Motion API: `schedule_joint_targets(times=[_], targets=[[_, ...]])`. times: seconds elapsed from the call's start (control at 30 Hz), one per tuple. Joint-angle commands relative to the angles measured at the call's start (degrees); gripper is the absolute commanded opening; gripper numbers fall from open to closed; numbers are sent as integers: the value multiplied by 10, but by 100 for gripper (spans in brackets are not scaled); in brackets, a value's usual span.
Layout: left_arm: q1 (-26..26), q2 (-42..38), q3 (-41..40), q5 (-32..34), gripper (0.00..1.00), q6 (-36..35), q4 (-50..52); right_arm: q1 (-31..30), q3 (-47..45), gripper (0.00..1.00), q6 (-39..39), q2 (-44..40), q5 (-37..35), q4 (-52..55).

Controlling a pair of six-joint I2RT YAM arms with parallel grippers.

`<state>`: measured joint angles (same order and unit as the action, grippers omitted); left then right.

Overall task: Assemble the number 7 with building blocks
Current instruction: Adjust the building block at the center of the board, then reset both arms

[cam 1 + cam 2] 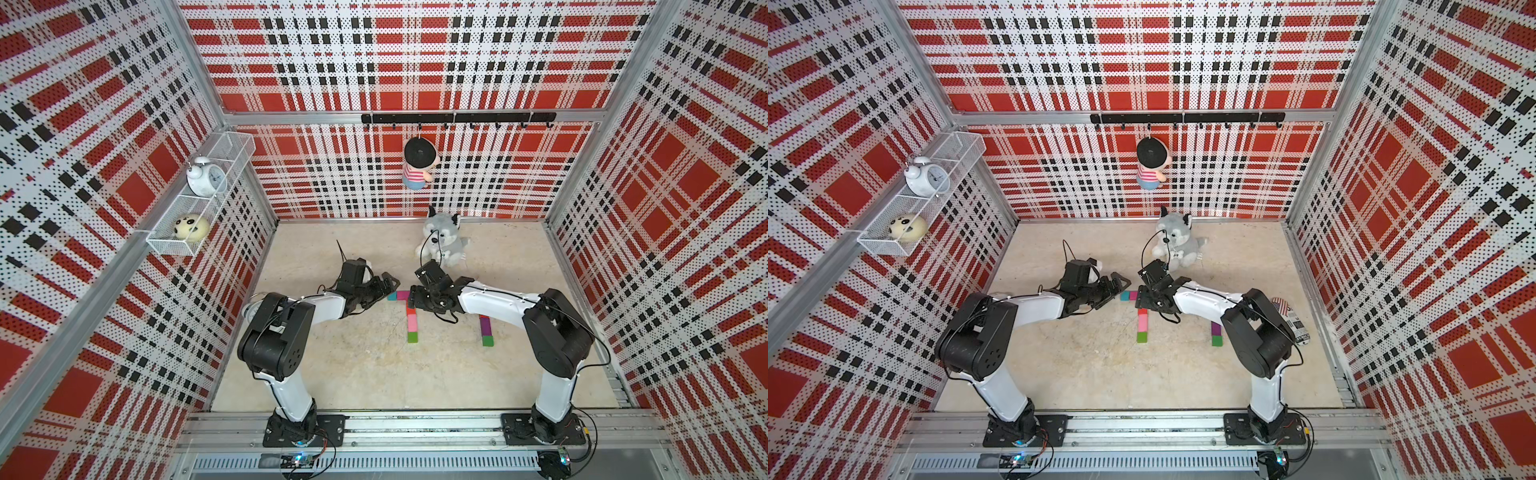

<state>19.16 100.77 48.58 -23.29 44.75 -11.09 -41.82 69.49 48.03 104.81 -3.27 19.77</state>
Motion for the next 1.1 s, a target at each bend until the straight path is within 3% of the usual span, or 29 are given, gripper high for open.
schedule_joint_targets(times=[0.0, 0.1, 0.17, 0.27, 0.4, 0.53, 0.63, 0.83, 0.9, 0.97, 1.07], targets=[[-3, -28, -2, 22, 98, -13, -1, 3, -13, 100, -75, -75, -76, -20], [-19, -57, -6, 40, 98, -36, 10, 3, -51, 100, -158, -148, -215, -17], [-36, -76, -11, 49, 98, -55, 11, 8, -111, 100, -254, -203, -317, -67], [-84, -99, -25, 64, 98, -76, 6, 54, -236, 100, -391, -280, -375, -215], [-143, -125, -45, 93, 98, -100, -14, 180, -364, 100, -429, -336, -329, -377], [-177, -141, -61, 152, 98, -126, -45, 261, -461, 100, -459, -312, -285, -576], [-185, -148, -76, 197, 98, -151, -71, 288, -483, 100, -471, -258, -297, -655], [-187, -158, -132, 280, 98, -201, -173, 323, -495, 100, -473, -165, -253, -802], [-193, -160, -151, 296, 98, -197, -211, 338, -490, 100, -446, -176, -236, -767], [-201, -163, -162, 299, 98, -194, -243, 358, -519, 100, -441, -168, -209, -838], [-206, -167, -179, 316, 98, -206, -304, 361, -532, 100, -441, -162, -167, -846]])
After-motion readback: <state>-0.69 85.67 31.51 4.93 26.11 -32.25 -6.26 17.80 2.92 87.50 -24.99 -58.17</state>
